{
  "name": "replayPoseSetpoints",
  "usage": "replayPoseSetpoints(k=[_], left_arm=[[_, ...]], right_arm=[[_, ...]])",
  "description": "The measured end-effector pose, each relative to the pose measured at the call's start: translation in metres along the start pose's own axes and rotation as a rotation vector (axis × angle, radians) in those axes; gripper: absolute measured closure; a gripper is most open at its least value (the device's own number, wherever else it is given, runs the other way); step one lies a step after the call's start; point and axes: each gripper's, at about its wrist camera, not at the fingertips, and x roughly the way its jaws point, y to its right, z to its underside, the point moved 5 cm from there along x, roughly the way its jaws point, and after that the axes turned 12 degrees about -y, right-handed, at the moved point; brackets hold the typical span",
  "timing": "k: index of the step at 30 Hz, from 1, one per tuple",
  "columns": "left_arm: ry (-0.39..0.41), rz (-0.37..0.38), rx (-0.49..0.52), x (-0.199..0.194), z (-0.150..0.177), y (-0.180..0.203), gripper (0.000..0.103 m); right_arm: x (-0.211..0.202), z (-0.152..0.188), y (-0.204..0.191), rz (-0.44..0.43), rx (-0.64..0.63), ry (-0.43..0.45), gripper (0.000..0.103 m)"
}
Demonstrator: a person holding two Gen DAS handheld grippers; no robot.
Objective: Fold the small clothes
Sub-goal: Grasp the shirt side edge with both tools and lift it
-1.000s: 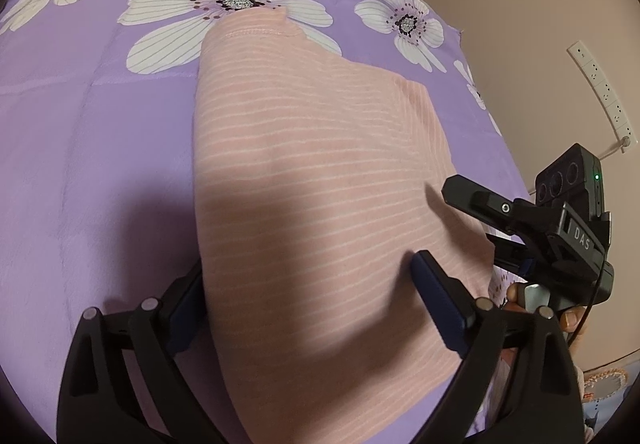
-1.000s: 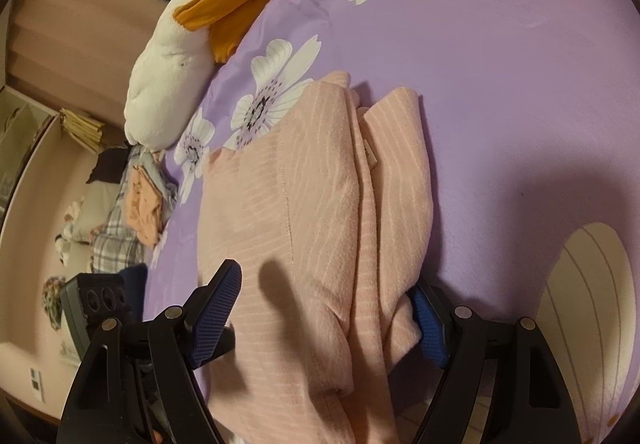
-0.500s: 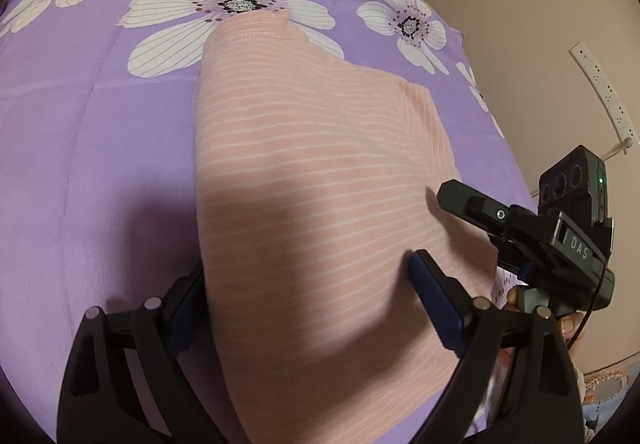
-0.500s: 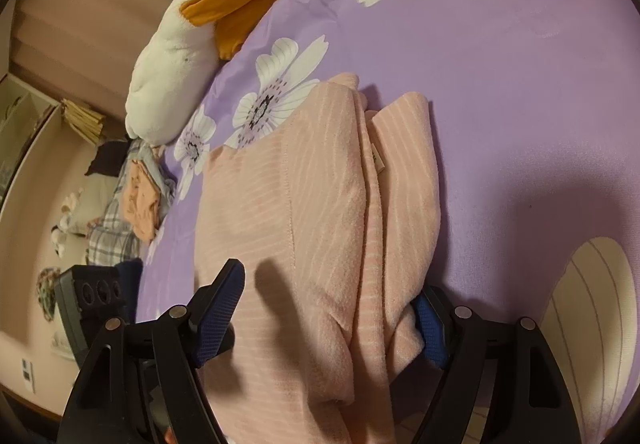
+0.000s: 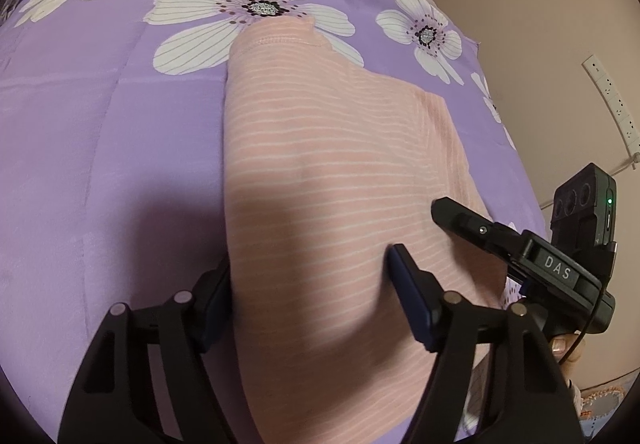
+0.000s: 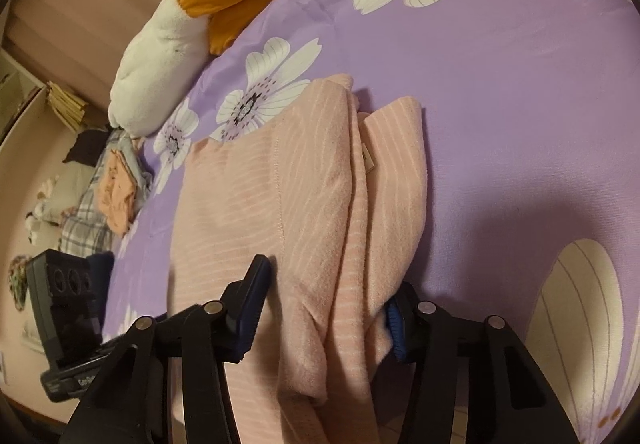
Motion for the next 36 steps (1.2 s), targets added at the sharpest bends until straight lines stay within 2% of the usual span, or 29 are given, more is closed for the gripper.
replayPoseSetpoints(k=[6,17,28,36], left_arm=[[0.004,-0.019,0.005,-0.002,0.000,0.002,0.041],[0.009,-0.066,0.033,-0.002,0.000,0.005,0.046],[0.038,-0.080,0.059,-0.008,-0.001,0.009,0.062],[0.051,-0.076,0.065,-0.014,0.000,0.011,0.064]], right_arm=[[0.002,0.001,-0.007,0.033,-0.024,0.012,0.062],[0.002,0.004,-0.025,0.196,-0.136,0.046,0.067],[-0.002,0.008,-0.040,0.273,-0.207,0.091,0.073],[-0.009,0.009,-0.048,0.262,-0.224,0.122,0.074]])
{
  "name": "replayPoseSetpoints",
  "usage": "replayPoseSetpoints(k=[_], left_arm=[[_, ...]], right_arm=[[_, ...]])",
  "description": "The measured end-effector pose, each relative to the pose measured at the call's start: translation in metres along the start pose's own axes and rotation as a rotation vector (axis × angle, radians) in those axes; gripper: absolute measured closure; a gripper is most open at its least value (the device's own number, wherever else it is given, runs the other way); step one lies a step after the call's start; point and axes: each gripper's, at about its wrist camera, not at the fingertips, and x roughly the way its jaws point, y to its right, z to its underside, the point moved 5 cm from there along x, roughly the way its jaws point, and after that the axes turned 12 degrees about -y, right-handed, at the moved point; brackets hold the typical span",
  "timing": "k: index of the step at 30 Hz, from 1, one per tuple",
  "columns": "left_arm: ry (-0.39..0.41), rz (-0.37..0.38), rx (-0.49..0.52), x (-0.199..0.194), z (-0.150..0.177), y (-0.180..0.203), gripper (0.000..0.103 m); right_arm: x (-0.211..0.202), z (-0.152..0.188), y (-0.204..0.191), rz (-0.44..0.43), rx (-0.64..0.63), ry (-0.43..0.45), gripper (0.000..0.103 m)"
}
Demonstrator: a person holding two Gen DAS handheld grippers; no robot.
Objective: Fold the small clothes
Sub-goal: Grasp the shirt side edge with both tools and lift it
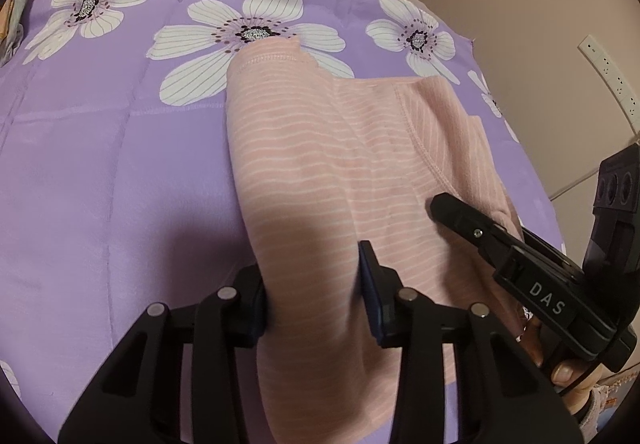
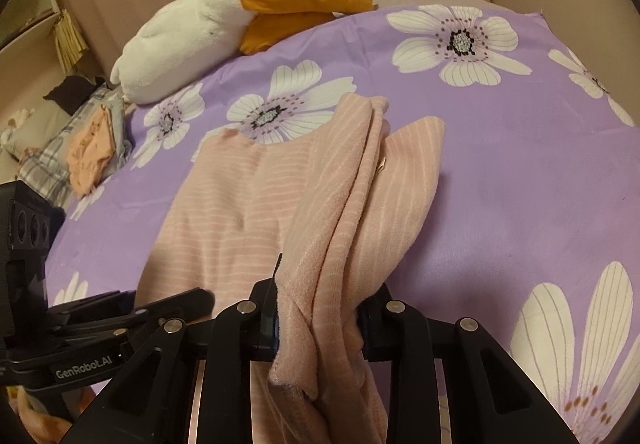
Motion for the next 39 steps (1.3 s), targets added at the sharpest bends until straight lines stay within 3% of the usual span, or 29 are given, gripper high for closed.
replayPoseSetpoints(k=[24,39], left_arm=[[0.006,0.012,-0.021,-0.021,0.028,-0.010,0.067],[0.048,0.015,-0.040,-0.057,0.050,-0.021,0.067]], right_arm=[[-0.022,0.019,-0.033,-0.030,-0.071,0.031,0.074],[-0.041,0.031,-0.060,-0.062,-0.114,0.059,0.074]])
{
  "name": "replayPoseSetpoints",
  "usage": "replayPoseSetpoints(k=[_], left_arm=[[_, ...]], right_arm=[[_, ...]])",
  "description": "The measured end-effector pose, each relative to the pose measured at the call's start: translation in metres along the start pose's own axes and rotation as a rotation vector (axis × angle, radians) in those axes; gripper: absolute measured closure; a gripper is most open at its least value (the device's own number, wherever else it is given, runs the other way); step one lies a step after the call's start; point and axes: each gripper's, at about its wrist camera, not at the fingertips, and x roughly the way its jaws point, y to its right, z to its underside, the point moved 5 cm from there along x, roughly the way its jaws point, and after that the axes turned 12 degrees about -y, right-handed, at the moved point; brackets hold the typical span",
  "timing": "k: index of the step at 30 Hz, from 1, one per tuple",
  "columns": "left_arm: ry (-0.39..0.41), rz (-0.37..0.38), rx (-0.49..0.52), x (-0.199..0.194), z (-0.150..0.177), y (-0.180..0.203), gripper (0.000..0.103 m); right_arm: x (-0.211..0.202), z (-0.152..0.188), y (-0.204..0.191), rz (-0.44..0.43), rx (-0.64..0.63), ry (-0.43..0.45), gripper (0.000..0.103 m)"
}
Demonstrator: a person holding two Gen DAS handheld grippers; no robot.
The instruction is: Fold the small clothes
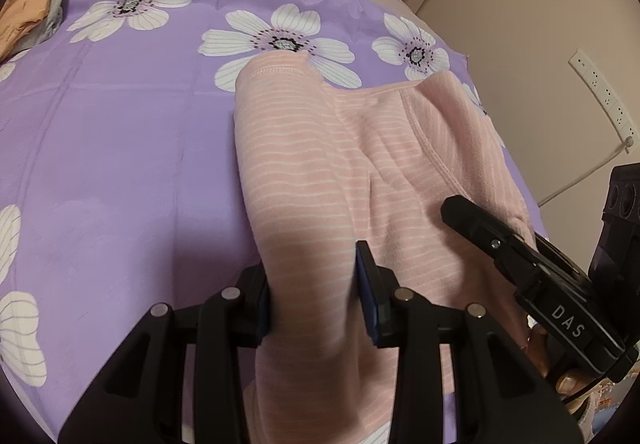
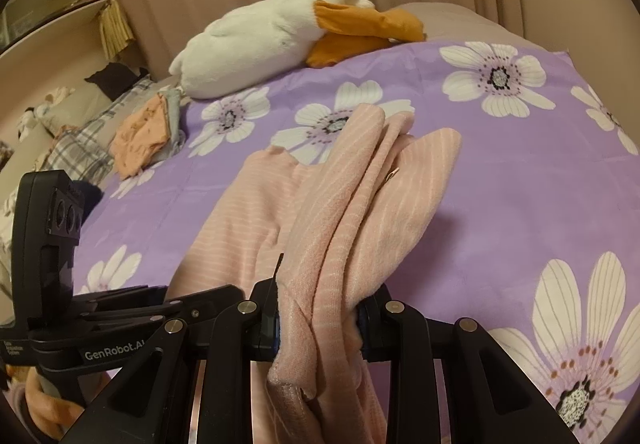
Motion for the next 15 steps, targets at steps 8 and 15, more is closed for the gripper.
replayPoseSetpoints(k=[8,15], left_arm=[[0.034,-0.012,-0.021,-0.025,0.014,-0.015,0.067],[0.059,-0.024,-0.040,-0.042,0.022,-0.029,0.067]], right_arm=[[-0.003,0.003,-0.023,-0.028,-0.030,0.004,0.074],[-0.005,0.003,-0.044,-0.045,-0.070,0.001,0.074]])
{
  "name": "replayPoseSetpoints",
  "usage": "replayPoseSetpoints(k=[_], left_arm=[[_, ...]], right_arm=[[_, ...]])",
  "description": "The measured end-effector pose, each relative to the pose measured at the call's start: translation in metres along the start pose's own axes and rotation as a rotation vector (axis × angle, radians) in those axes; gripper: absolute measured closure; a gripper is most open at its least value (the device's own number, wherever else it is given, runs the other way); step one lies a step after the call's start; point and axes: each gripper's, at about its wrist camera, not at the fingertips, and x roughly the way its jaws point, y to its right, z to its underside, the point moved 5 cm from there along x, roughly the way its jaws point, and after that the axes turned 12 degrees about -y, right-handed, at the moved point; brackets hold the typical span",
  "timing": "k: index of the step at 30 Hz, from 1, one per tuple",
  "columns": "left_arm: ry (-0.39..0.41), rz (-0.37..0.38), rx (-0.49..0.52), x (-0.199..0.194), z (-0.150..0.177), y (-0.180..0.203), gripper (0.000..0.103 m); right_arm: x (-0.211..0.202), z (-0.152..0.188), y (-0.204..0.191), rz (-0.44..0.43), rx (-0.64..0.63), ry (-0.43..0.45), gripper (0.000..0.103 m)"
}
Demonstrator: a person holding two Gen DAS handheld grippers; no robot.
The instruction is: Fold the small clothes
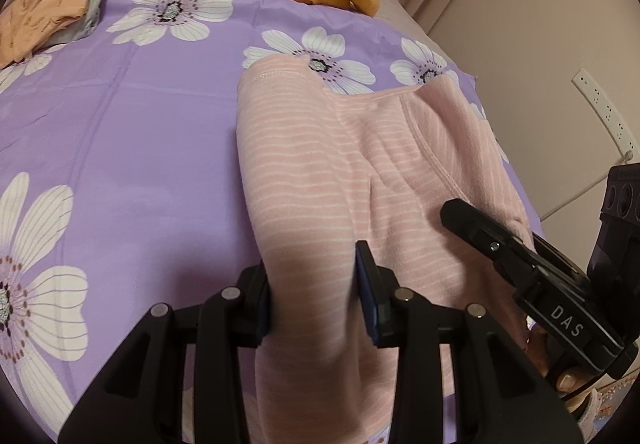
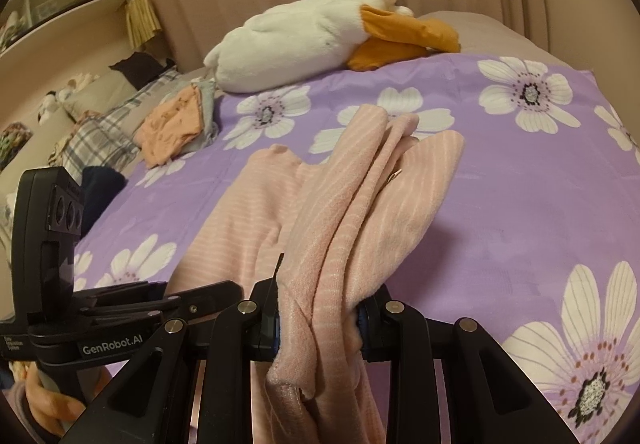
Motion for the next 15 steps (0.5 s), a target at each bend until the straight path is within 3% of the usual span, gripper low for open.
replayPoseSetpoints(k=[15], left_arm=[[0.053,-0.046,-0.027,-0.034,0.003,-0.030,0.067]], right_arm=[[0.008,-0.012,-0.042,-0.042,-0.068,0.005,0.074]])
